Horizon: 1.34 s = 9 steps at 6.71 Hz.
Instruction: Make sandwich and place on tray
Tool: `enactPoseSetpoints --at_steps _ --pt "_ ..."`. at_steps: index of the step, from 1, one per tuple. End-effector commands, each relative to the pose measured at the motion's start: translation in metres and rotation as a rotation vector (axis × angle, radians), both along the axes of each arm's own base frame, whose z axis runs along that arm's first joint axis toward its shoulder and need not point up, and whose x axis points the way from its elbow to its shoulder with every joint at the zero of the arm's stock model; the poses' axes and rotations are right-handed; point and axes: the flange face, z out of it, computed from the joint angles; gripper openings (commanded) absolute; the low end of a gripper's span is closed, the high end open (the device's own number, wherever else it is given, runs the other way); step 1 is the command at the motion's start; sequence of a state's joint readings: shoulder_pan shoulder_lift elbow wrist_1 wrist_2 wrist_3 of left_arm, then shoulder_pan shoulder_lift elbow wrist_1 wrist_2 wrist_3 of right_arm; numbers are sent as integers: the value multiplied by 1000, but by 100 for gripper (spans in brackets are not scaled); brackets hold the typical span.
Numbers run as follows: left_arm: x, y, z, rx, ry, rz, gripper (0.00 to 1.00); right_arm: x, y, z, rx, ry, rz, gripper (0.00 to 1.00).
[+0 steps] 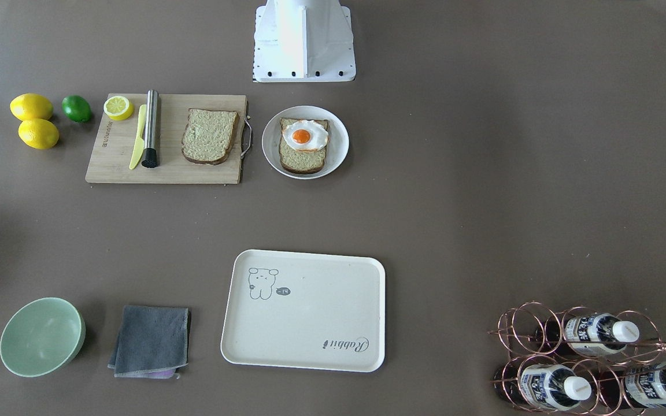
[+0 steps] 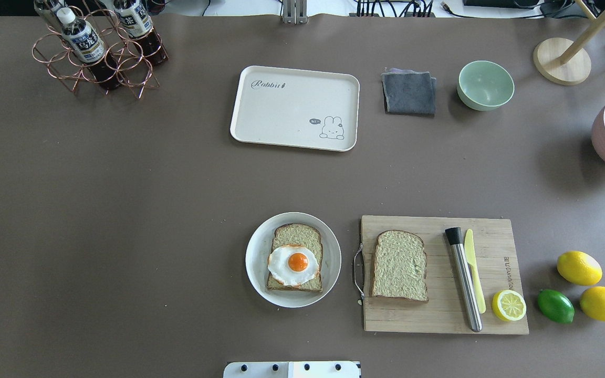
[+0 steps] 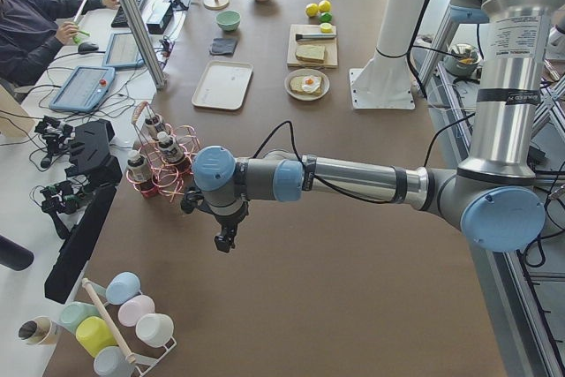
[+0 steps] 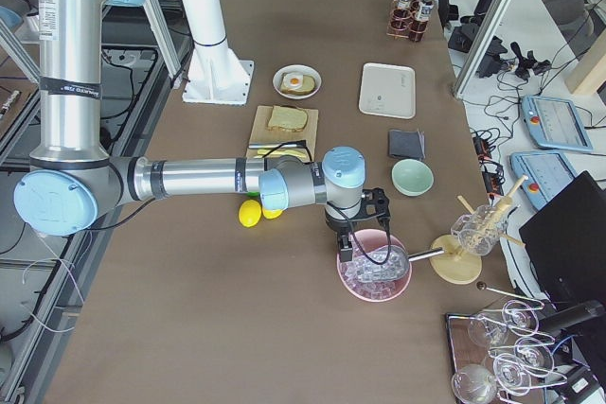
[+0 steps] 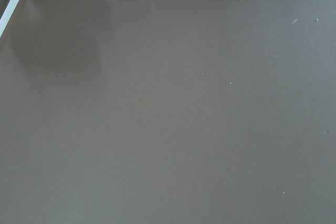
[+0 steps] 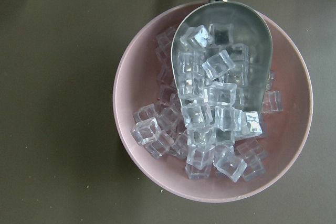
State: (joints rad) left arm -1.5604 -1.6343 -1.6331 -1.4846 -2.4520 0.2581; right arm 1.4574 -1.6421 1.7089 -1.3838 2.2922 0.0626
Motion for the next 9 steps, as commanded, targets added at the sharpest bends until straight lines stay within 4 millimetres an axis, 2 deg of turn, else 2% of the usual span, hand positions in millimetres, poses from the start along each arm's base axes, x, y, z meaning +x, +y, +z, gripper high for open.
enactPoseSetpoints --at_steps 1,2,3,4,5,6,8,9 --pt "3 -19 -26 81 38 -28 98 -29 -10 -23 141 -25 -40 100" --pt "25 -28 -47 166 52 -26 97 -63 -32 -54 161 -57 -37 99" --pt "56 -32 -62 136 81 -75 97 -100 -35 -85 146 -97 -27 99" --pt "100 -37 -82 54 88 -143 97 -132 -33 -116 115 -139 1 99" --pt "148 -32 -102 34 30 -208 98 -160 -22 -142 51 -181 41 100" --pt "191 -23 -128 -33 44 -249 98 -188 -4 -176 6 -213 92 100" --pt "246 5 -177 -91 107 -240 98 -245 36 -212 -77 -257 97 100" --pt "280 16 -208 -145 148 -246 98 -262 62 -225 -105 -265 111 100"
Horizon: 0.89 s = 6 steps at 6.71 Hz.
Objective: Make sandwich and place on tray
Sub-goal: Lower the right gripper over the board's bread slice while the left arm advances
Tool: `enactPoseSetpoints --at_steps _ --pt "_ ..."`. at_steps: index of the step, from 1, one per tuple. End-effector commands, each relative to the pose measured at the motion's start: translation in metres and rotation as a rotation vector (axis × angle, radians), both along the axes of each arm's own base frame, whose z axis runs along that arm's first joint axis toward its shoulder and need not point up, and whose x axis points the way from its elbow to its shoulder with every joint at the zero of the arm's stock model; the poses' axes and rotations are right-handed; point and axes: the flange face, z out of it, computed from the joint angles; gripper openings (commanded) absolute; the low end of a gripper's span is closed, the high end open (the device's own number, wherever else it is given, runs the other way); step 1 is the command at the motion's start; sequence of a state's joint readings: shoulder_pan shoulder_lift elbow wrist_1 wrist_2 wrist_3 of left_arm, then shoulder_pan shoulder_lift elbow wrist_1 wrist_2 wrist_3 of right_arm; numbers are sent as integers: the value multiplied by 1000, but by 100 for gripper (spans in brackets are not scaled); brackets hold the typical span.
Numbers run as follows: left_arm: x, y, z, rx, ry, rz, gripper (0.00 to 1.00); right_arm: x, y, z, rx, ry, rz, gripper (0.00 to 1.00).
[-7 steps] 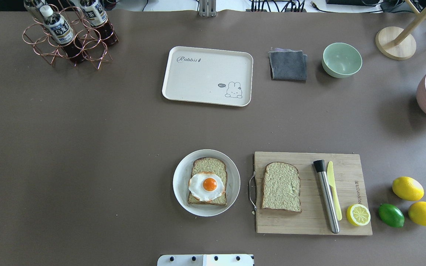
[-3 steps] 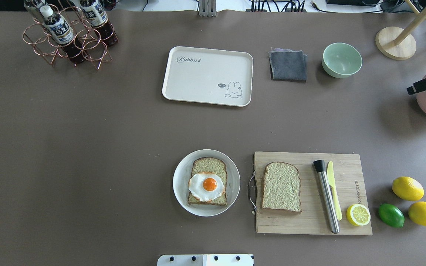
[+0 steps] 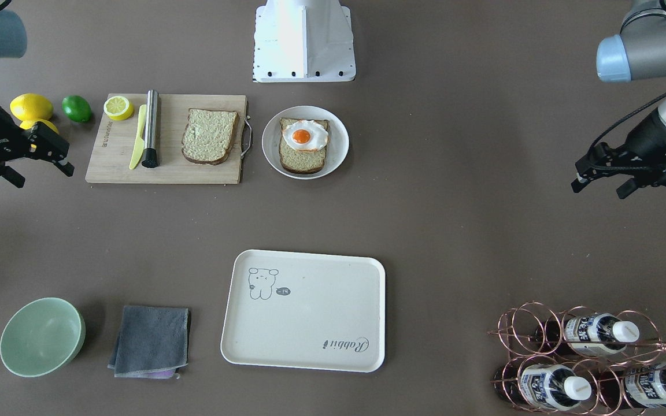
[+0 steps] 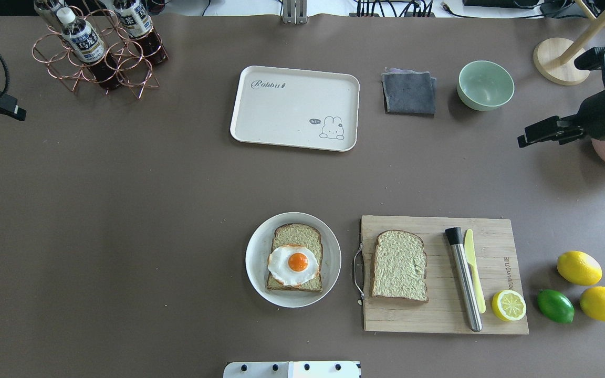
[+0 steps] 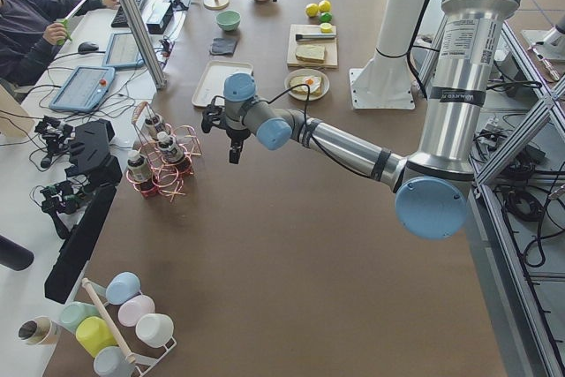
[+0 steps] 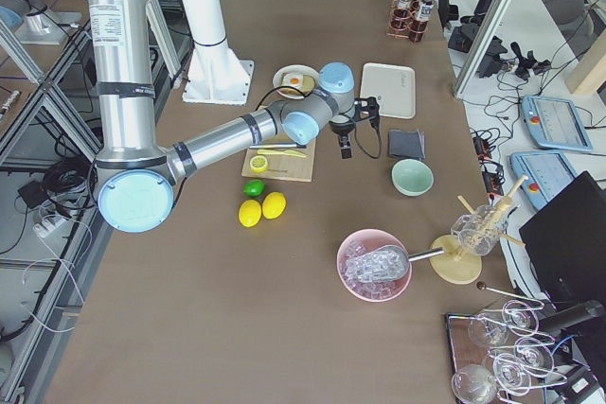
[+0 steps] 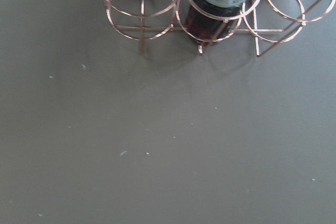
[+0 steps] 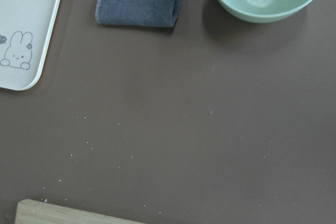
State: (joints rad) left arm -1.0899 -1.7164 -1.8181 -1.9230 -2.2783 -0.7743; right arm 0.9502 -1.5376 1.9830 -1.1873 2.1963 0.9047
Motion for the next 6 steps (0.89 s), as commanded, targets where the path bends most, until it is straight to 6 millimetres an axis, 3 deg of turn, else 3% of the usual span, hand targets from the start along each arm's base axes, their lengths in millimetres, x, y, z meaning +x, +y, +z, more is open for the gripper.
enactPoseSetpoints --at_steps 1,3,5,6 --pt "65 22 -56 -70 95 1 98 -43 61 -27 -69 -9 39 100" --pt "101 41 -73 -59 167 -23 98 -89 112 -44 -147 -12 122 98" --pt "176 69 -103 -53 167 -52 98 -146 165 -42 -182 7 176 95" --pt "192 76 -116 -45 178 -51 98 -168 189 -41 -179 9 166 94"
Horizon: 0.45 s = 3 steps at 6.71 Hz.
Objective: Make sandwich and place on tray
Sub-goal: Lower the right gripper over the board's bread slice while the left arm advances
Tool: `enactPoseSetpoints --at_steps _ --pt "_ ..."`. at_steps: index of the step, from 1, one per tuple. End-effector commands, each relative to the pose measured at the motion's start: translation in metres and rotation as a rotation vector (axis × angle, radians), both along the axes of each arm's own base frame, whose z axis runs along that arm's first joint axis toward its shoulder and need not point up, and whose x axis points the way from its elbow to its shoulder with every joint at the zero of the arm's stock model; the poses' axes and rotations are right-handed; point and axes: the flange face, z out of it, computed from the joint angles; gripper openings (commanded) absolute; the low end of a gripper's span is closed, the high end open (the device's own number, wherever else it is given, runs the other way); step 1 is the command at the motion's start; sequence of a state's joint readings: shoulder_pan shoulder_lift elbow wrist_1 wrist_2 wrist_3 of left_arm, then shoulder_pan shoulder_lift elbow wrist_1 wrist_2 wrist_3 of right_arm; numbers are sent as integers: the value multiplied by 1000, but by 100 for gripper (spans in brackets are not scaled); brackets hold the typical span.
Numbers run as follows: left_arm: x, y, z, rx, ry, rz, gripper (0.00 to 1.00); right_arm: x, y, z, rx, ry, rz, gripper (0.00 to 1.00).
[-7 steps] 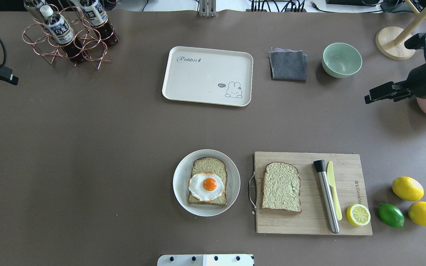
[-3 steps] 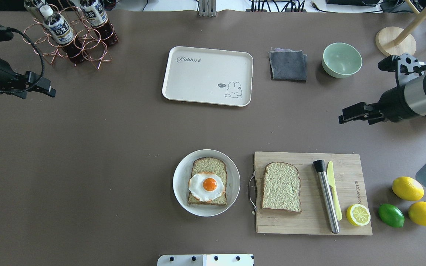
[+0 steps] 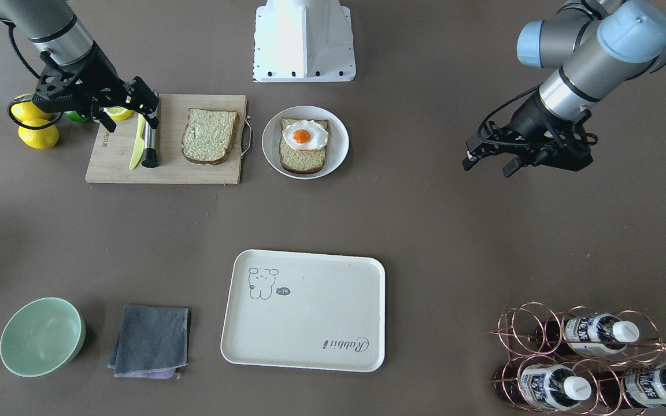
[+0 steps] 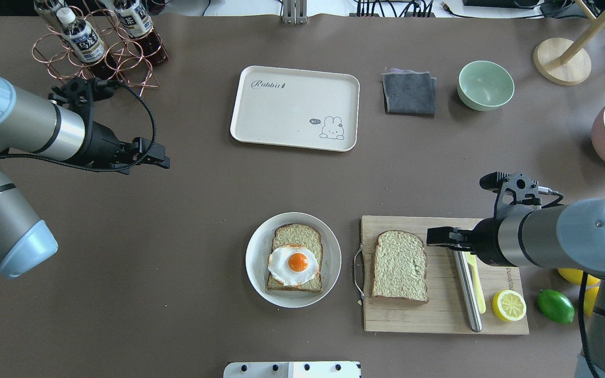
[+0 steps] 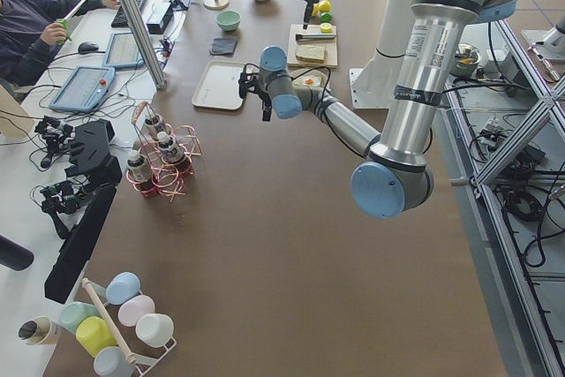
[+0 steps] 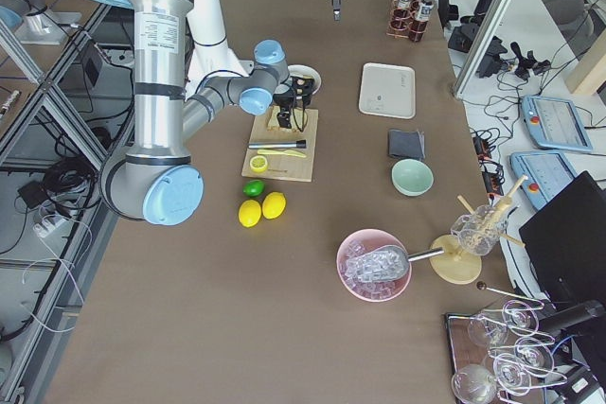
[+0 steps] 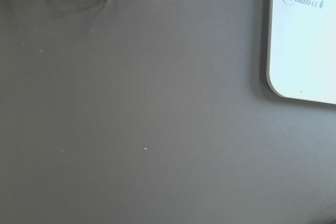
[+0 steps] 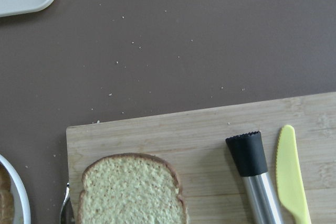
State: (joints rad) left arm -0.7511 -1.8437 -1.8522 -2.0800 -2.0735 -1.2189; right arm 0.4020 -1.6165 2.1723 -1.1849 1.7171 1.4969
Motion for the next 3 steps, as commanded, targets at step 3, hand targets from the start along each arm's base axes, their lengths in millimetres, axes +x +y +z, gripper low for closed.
enactPoseSetpoints --at_steps 3 --pt "27 11 -19 10 17 -4 98 -50 59 28 4 -70 33 62"
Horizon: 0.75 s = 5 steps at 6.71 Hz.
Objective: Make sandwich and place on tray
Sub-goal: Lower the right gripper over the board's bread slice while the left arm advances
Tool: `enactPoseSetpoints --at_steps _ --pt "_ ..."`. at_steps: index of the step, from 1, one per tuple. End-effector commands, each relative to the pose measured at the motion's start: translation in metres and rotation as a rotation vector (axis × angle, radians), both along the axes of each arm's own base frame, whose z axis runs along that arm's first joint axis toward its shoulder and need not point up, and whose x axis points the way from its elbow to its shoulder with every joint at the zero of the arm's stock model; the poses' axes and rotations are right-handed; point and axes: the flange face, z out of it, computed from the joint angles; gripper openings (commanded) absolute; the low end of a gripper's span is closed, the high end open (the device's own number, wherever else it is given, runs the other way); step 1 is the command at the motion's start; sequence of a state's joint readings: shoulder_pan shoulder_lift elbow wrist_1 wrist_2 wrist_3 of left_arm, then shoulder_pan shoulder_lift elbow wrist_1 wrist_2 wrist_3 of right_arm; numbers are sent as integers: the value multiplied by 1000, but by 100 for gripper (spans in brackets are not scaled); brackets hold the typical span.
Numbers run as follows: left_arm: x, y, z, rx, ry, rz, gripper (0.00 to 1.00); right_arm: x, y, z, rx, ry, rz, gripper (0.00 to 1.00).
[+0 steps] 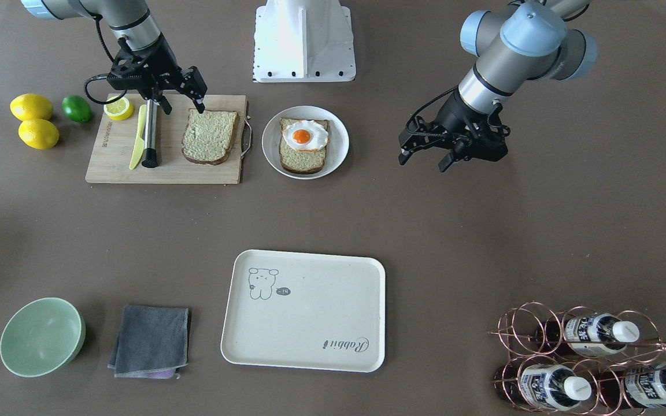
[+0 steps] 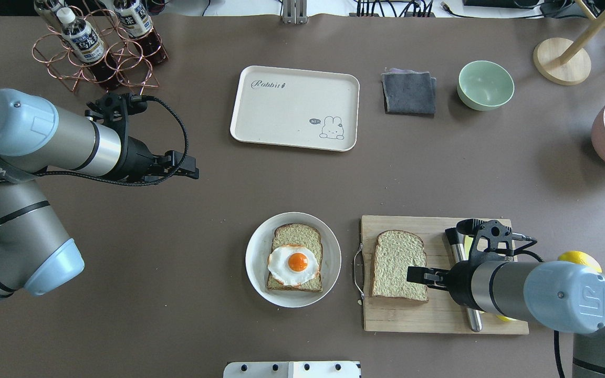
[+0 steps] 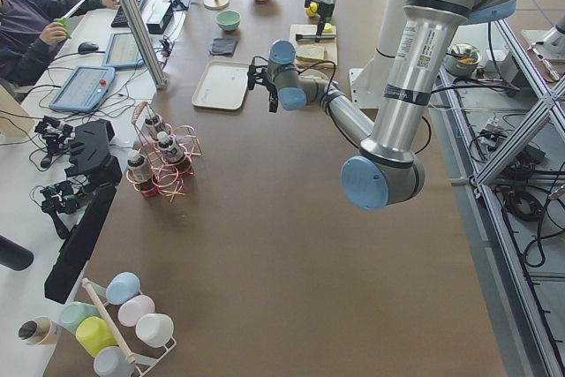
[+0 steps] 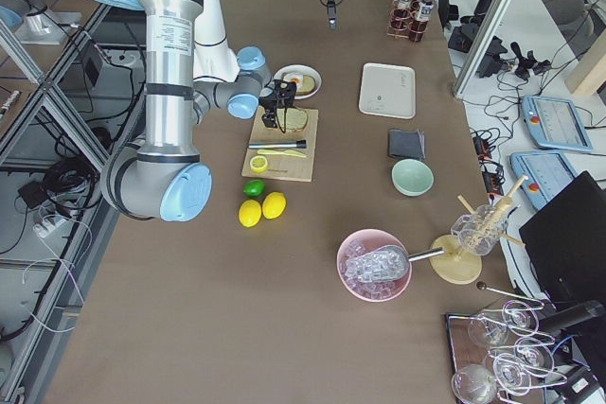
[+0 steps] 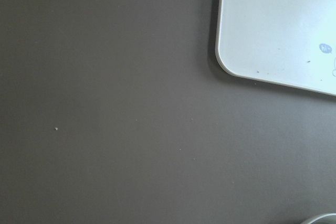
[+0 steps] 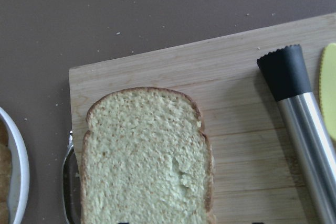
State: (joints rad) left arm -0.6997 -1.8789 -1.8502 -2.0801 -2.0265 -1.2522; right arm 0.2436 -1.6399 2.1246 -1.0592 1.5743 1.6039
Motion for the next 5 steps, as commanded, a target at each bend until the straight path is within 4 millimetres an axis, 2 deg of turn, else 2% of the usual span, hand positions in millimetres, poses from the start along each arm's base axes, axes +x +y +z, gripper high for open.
enactPoseSetpoints --at_steps 1,5 --pt "1 0 -2 2 2 -1 98 -13 14 17 -1 -27 10 48" --pt "-4 4 -9 13 14 -7 98 -14 18 25 5 -8 -2 49"
